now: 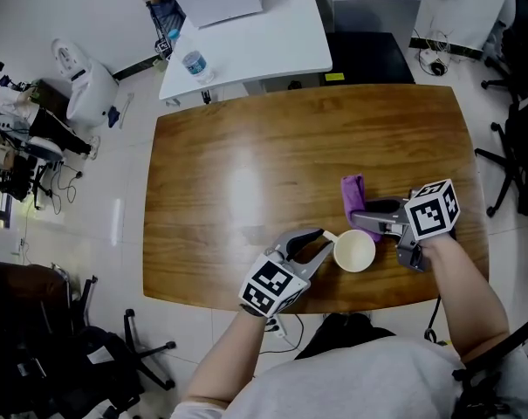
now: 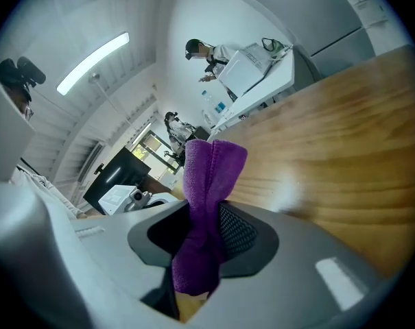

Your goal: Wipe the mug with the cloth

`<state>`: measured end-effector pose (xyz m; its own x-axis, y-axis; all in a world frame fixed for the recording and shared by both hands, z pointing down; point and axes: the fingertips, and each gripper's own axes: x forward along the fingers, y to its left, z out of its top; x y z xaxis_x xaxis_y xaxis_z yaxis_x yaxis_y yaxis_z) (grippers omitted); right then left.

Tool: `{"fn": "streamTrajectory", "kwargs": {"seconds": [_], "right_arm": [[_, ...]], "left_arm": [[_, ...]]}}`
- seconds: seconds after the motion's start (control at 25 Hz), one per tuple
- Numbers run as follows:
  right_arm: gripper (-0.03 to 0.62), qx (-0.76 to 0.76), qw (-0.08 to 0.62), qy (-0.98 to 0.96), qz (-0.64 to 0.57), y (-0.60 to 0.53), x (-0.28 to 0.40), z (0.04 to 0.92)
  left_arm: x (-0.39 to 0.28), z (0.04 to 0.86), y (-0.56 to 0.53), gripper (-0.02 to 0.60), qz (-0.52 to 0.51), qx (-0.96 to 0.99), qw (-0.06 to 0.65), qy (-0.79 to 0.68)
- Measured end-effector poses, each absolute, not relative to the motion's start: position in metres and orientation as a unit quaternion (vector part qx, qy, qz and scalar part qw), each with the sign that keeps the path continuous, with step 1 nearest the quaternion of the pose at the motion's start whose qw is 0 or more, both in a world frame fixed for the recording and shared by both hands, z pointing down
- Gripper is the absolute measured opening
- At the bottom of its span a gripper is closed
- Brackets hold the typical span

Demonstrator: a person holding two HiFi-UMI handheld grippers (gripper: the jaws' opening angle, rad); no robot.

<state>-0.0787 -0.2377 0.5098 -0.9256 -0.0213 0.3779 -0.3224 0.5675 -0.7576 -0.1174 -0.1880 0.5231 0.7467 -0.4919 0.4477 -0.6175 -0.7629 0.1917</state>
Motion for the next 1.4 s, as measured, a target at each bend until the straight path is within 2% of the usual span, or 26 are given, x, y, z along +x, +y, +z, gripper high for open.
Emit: {"fn": "streamTrajectory", "kwargs": {"seconds": [0.16,0.28,0.56,0.68,0.88,0.96,1.12,1.4], "right_arm": [[0.127,0.1,0.191,-0.854,0.474,-0.231,-0.076,0.533],[0.127,0.097,0.211,-0.847,0.478,-0.223,-0.076,0.549],[0.127,0.095,0.236,-0.843,0.475,-0.215,-0.075,0.562],[0.127,0.108,0.215,-0.849,0.47,-0.223,-0.074,0.551],[0.127,0.106,0.107,-0.865,0.479,-0.244,-0.09,0.506],[0.127,0.097,0.084,-0.864,0.487,-0.246,-0.098,0.497],[0.127,0.08,0.083,-0.856,0.505,-0.238,-0.107,0.504],[0.127,0.1,0.123,-0.844,0.512,-0.232,-0.104,0.539]], "left_arm": [[-0.117,0.523,-0.191,0.081,0.183,0.918,0.172,-0.306],[-0.117,0.525,-0.193,0.036,0.181,0.916,0.172,-0.314],[-0.115,0.526,-0.196,0.021,0.175,0.917,0.172,-0.313],[-0.116,0.527,-0.195,0.021,0.176,0.917,0.175,-0.312],[-0.119,0.529,-0.196,0.018,0.178,0.916,0.177,-0.312],[-0.118,0.53,-0.197,0.018,0.179,0.917,0.175,-0.311],[-0.115,0.531,-0.198,0.018,0.179,0.917,0.175,-0.31],[-0.114,0.533,-0.201,0.018,0.171,0.917,0.182,-0.312]]}}
